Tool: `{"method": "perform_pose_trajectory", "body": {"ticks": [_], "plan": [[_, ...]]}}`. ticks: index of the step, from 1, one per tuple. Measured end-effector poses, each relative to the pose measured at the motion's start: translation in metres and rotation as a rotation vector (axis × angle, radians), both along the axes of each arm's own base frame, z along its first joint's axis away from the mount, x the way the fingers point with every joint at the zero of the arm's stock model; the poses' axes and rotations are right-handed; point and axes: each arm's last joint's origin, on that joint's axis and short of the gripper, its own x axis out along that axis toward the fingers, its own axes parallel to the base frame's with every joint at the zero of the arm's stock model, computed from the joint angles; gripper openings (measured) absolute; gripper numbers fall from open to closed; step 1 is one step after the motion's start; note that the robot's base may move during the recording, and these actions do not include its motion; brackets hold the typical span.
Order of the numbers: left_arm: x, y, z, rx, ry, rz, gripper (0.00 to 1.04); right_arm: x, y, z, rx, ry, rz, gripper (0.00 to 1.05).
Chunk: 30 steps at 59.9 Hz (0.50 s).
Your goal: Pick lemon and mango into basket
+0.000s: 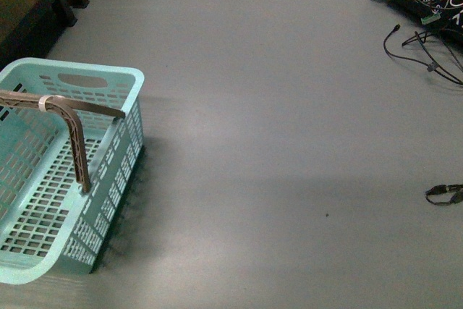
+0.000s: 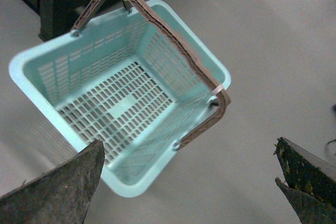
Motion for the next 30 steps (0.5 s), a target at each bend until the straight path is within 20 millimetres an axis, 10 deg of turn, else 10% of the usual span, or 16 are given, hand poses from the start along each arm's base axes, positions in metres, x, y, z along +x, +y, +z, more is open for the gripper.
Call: {"method": "perform_pose_trajectory", "body": {"ticks": [13,30], "plan": [[0.029,0.011,0.002,-0.194,-0.05,0.078,0.98,0.0,0.0,0.0,0.0,0.0,0.0,0.96],[0.124,0.041,-0.027,-0.336,0.0,0.171,0.98,0.0,0.0,0.0,0.0,0.0,0.0,0.96]]}}
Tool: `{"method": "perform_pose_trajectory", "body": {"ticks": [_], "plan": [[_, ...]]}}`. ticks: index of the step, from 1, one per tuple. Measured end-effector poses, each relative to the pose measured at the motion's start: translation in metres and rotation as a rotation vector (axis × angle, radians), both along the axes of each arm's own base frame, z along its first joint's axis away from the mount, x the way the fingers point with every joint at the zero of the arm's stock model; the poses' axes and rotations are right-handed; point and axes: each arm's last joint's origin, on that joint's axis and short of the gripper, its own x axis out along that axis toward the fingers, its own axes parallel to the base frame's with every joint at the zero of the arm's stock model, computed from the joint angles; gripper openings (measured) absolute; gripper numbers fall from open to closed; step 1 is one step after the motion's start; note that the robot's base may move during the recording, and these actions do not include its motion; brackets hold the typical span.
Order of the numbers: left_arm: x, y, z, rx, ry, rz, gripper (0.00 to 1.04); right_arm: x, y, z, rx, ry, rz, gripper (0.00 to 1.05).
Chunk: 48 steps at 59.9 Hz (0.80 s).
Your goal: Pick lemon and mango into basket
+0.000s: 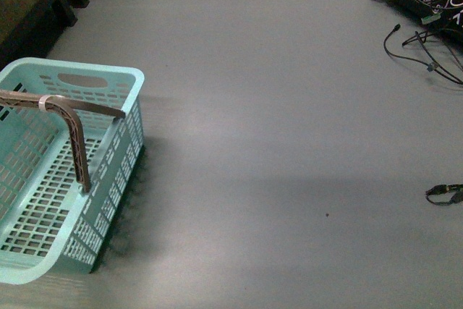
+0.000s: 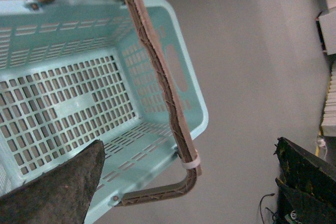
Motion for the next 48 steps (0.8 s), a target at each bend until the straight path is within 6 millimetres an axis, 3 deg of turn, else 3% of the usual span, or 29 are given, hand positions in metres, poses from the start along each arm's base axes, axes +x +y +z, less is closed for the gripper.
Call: {"method": "perform_pose_trajectory", "body": {"ticks": [9,13,31,48], "plan": [[0.042,0.004,-0.047,-0.067,0.115,0.04,0.98,0.0,0.0,0.0,0.0,0.0,0.0,0.96],[0.057,0.001,-0.056,-0.083,0.13,0.039,0.98,0.0,0.0,0.0,0.0,0.0,0.0,0.96],[0.107,0.003,-0.073,-0.119,0.108,0.056,0.98,0.0,0.0,0.0,0.0,0.0,0.0,0.96],[0.136,0.013,-0.089,-0.125,0.105,0.06,0.98,0.0,0.0,0.0,0.0,0.0,0.0,0.96]]}}
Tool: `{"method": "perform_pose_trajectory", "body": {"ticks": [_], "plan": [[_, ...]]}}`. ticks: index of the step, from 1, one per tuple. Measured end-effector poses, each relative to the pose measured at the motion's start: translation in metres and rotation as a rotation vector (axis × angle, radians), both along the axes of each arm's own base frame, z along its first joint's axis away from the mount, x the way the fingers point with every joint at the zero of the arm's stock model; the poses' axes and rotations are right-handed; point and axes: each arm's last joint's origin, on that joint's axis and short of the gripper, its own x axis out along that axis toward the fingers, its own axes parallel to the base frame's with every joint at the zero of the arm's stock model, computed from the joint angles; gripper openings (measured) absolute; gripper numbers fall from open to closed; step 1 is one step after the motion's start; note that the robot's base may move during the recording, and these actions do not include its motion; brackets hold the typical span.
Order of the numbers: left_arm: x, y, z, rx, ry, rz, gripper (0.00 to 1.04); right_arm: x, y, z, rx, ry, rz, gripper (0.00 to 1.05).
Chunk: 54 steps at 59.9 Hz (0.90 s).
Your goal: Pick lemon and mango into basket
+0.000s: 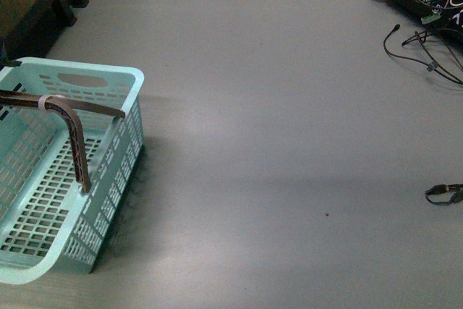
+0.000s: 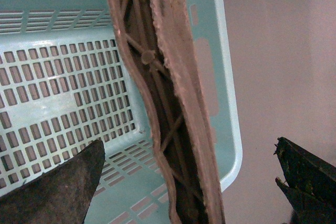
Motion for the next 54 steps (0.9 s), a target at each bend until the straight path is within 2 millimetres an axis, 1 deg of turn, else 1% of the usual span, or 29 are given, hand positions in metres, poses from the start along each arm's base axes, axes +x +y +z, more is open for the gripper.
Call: {"method": "perform_pose_trajectory", "body": {"ticks": [2,4,16,20,22,29,34,37,42,46,54], "plan": [[0.001,0.0,-0.001,0.002,0.002,-0.002,0.95,0.0,0.0,0.0,0.0,0.0,0.0,0.96],[0.003,0.001,-0.002,0.003,0.005,0.0,0.88,0.0,0.0,0.0,0.0,0.0,0.0,0.96],[0.007,0.0,-0.009,0.012,0.037,0.021,0.56,0.0,0.0,0.0,0.0,0.0,0.0,0.96],[0.007,-0.002,-0.011,0.008,0.045,0.026,0.47,0.0,0.0,0.0,0.0,0.0,0.0,0.96],[0.007,-0.003,-0.013,0.004,0.05,0.032,0.4,0.0,0.0,0.0,0.0,0.0,0.0,0.96],[0.008,-0.005,-0.01,-0.015,0.038,0.043,0.23,0.0,0.0,0.0,0.0,0.0,0.0,0.96],[0.007,-0.005,-0.005,-0.037,0.032,0.059,0.09,0.0,0.0,0.0,0.0,0.0,0.0,0.96],[0.003,-0.006,-0.004,-0.049,0.038,0.053,0.07,0.0,0.0,0.0,0.0,0.0,0.0,0.96],[-0.004,-0.007,0.001,-0.057,0.041,0.056,0.07,0.0,0.0,0.0,0.0,0.0,0.0,0.96],[-0.012,-0.007,0.01,-0.067,0.037,0.059,0.06,0.0,0.0,0.0,0.0,0.0,0.0,0.96],[-0.036,-0.007,0.05,-0.085,-0.02,0.077,0.06,0.0,0.0,0.0,0.0,0.0,0.0,0.96]]}}
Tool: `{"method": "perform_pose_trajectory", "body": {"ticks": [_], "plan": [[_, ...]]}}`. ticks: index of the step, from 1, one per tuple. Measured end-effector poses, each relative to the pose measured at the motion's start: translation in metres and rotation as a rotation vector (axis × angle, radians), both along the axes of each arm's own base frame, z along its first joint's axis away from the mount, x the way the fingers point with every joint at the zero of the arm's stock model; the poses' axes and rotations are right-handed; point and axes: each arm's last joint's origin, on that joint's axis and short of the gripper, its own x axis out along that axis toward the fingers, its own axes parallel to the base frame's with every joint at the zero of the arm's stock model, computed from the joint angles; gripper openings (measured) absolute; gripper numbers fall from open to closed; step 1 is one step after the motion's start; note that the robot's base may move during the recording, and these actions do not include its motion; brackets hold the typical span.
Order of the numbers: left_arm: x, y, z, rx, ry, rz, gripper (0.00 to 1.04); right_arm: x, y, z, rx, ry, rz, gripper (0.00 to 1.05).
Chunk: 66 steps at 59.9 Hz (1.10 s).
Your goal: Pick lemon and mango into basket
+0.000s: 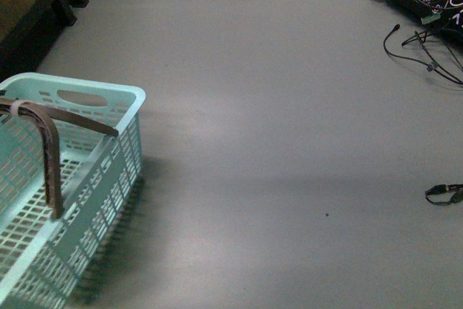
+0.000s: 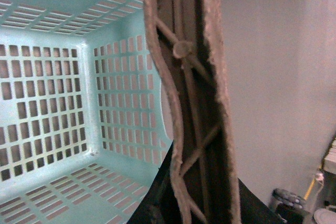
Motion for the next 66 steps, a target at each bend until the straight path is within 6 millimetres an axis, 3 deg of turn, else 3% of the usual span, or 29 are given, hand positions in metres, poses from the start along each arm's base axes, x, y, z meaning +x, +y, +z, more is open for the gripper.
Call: {"method": "perform_pose_trajectory", "body": {"ticks": [26,44,52,66], "plan": [[-0.088,-0.017,0.125,-0.077,-0.224,0.06,0.06,0.0,0.0,0.0,0.0,0.0,0.0,0.96],[-0.142,-0.032,0.197,-0.053,-0.39,0.086,0.06,0.0,0.0,0.0,0.0,0.0,0.0,0.96],[-0.159,-0.033,0.215,-0.026,-0.416,0.099,0.06,0.0,0.0,0.0,0.0,0.0,0.0,0.96],[-0.161,-0.033,0.215,0.006,-0.404,0.104,0.06,0.0,0.0,0.0,0.0,0.0,0.0,0.96]]}}
